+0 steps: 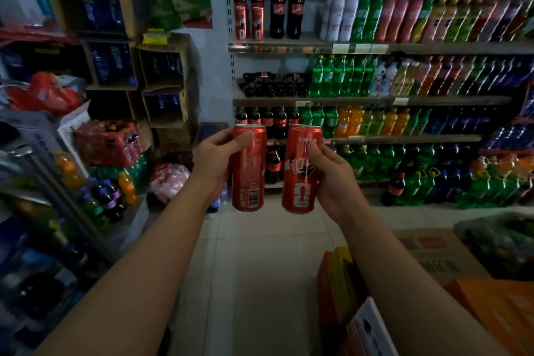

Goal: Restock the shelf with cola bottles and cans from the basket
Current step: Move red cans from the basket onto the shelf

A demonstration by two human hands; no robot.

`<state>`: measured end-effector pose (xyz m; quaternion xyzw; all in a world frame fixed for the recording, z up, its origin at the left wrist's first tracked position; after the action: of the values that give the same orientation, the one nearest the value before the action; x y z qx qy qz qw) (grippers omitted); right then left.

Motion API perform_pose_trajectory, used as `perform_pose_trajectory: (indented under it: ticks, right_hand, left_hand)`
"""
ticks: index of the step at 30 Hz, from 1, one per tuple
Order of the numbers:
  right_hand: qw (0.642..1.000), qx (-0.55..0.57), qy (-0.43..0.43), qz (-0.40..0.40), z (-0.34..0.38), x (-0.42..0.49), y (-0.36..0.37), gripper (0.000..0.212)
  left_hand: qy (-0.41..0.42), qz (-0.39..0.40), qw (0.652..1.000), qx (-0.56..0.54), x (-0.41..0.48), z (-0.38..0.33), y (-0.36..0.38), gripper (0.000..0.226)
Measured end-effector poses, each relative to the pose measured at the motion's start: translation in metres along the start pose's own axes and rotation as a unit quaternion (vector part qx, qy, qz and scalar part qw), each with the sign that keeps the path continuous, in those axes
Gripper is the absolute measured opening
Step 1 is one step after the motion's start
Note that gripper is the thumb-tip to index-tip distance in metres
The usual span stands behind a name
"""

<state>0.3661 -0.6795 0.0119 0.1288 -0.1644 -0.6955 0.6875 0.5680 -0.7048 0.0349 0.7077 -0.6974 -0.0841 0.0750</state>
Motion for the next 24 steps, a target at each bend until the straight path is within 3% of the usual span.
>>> perform_pose_trajectory:
  ticks: [14,19,24]
  right_hand:
    - [0.998,-0.027,0.005,0.048,0.002,0.298,-0.01,0.043]
    - [0.998,-0.03,0.008,0.046,-0.005,0.387,-0.011,0.028]
    - [0.999,-0.028,0.005,0.044,-0.017,0.477,0.003,0.045]
  left_hand:
    - [0.017,-0.001,1.0,-0.002,0.287,-0.012,0.038,0.032]
    - [0.02,0.008,1.0,0.0,0.376,-0.017,0.038,0.029]
    - [0.036,0.014,0.999,-0.001,0.469,-0.026,0.029,0.026]
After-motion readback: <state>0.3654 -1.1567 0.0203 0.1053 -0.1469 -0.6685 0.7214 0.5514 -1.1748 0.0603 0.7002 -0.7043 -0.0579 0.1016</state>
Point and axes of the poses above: each hand's wrist, its own x-axis towards the middle knuckle, its own y-axis out of the palm, z = x × y, the point moved 9 cm from there along x, towards the middle knuckle, and after that the axes turned 5 degrees about -y, right-handed, at the moved point
